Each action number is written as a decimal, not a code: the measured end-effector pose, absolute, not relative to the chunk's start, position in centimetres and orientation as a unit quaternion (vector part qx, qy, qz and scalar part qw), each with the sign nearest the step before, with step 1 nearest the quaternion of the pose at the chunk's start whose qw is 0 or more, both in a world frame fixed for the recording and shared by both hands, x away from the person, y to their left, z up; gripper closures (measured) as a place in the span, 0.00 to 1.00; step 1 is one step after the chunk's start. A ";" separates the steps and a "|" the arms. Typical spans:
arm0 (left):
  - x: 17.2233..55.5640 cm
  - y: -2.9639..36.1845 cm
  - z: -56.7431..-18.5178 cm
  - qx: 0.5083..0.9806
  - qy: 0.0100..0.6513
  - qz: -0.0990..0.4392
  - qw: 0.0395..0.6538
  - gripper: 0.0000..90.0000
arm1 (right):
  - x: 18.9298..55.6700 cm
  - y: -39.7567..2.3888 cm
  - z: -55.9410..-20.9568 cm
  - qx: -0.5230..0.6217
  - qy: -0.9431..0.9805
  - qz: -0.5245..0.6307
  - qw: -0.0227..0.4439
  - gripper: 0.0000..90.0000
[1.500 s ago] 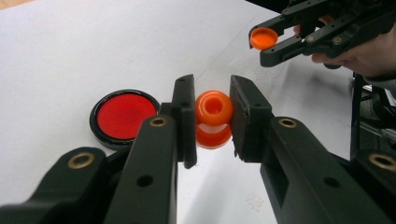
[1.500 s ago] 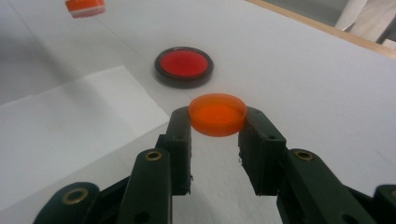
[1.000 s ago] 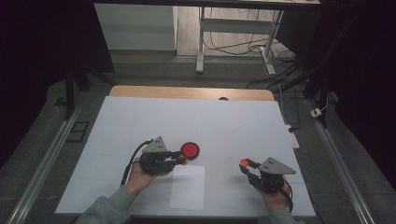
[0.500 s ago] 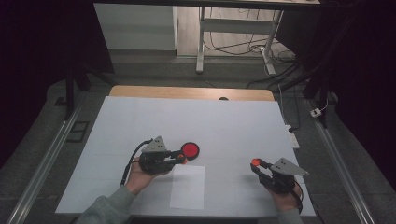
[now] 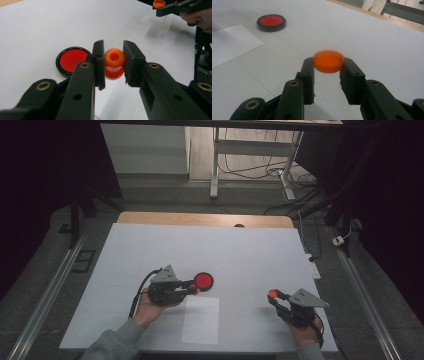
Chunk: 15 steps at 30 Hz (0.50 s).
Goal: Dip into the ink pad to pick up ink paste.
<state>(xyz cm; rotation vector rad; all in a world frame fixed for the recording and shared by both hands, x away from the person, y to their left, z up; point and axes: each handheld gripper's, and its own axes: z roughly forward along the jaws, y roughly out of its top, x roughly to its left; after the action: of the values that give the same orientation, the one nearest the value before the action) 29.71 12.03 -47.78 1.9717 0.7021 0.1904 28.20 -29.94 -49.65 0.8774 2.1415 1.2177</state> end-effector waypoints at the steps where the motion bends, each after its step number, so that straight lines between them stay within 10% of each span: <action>1: 29.7 12.0 -47.8 0.814 0.291 0.079 0.496 0.81 | 28.2 -29.9 -49.6 0.324 0.790 0.451 0.260 0.72; 15: 30.2 12.1 -47.9 0.814 0.295 0.082 0.494 0.81 | 28.2 -30.0 -49.6 0.324 0.791 0.448 0.261 0.72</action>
<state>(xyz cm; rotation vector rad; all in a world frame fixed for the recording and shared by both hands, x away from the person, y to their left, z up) 30.19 12.12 -47.86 1.9729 0.7157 0.1992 28.25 -29.98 -49.62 0.8783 2.1417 1.2116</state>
